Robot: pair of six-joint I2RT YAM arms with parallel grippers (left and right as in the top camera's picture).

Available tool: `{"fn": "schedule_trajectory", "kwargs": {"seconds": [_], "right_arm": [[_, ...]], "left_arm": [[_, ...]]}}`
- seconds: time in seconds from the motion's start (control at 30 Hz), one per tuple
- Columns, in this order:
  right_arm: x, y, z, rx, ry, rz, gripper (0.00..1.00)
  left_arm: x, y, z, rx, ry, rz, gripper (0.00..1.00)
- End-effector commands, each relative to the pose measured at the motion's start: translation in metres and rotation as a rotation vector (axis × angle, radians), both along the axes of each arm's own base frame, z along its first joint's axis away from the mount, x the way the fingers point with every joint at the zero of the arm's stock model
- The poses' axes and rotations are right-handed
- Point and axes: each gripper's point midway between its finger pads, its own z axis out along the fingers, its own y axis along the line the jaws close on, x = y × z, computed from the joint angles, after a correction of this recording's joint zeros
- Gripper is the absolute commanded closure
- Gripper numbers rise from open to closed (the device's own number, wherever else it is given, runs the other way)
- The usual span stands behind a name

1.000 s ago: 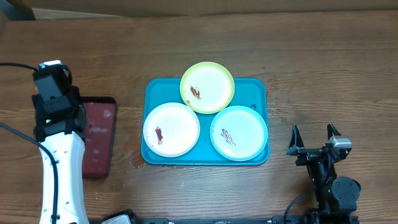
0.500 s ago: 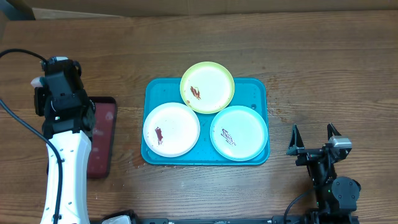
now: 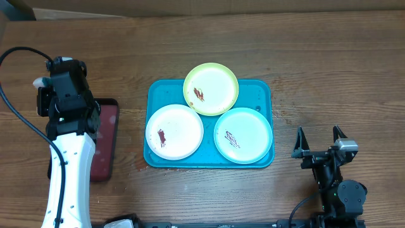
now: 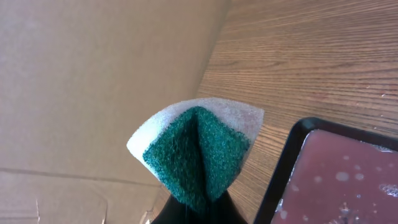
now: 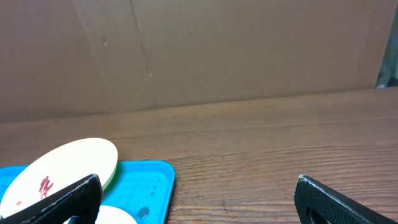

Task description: Clean dirty plates on tray and stack at the side

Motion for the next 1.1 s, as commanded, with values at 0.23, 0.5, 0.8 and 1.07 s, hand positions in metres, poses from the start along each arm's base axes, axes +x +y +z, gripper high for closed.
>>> {"fn": "schedule_trajectory", "kwargs": {"seconds": [0.23,0.5,0.8,1.07], "right_arm": [[0.0,-0.001,-0.002,-0.003,-0.005,-0.005,0.0],[0.0,-0.001,-0.002,-0.003,-0.005,-0.005,0.0],[0.0,-0.001,-0.002,-0.003,-0.005,-0.005,0.0],[0.0,-0.001,-0.002,-0.003,-0.005,-0.005,0.0]], "left_arm": [[0.0,0.0,0.004,0.024,0.006,0.002,0.96],[0.0,0.0,0.005,0.023,0.005,0.002,0.96],[0.001,-0.001,0.004,0.014,-0.003,0.002,0.96],[0.016,-0.018,-0.03,-0.243,-0.135,-0.006,0.96]]}}
